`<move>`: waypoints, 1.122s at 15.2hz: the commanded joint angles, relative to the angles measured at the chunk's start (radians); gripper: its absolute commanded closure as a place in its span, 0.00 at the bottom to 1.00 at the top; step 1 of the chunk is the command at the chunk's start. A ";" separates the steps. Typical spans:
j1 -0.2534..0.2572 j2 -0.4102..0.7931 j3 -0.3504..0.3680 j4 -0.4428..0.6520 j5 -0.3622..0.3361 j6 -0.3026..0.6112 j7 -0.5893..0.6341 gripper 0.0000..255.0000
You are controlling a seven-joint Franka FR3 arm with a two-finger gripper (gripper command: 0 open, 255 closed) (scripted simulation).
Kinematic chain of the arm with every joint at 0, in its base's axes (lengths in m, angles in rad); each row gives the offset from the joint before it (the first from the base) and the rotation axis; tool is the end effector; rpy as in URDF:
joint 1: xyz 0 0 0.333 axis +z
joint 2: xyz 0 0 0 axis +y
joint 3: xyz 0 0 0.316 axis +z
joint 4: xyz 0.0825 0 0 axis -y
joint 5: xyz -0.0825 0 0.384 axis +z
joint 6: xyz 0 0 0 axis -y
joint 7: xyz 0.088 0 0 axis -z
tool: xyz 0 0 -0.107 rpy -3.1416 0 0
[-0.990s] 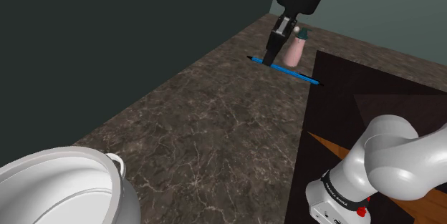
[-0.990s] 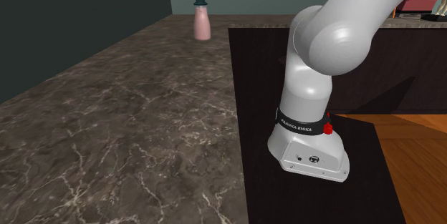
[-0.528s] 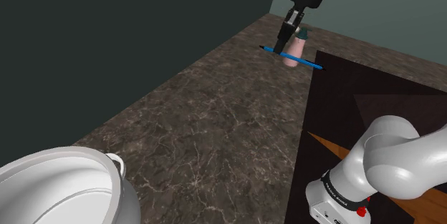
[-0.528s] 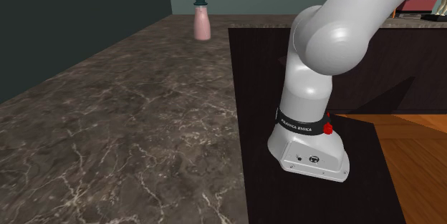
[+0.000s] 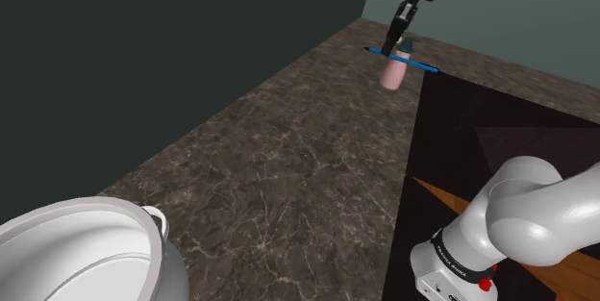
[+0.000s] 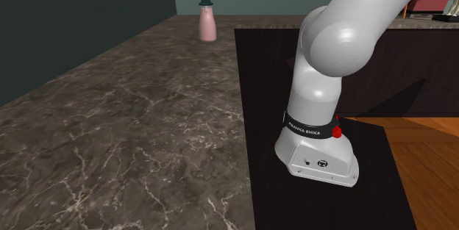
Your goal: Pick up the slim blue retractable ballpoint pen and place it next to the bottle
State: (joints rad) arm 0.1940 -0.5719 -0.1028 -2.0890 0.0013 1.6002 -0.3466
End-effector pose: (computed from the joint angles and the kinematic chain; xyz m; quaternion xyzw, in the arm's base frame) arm 0.3744 0.0230 0.6457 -0.9734 -0.2237 -0.0434 0.0234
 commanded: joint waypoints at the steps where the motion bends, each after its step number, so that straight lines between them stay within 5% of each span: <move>1: -0.012 0.029 -0.041 0.020 -0.016 0.008 -0.051 1.00; 10: -0.054 0.201 -0.219 0.183 -0.041 0.015 -0.272 1.00; 17: -0.090 0.399 -0.359 0.381 0.008 0.000 -0.460 1.00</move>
State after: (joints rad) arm 0.1110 -0.2033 -0.4404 -1.7388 -0.0008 1.6041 -0.7754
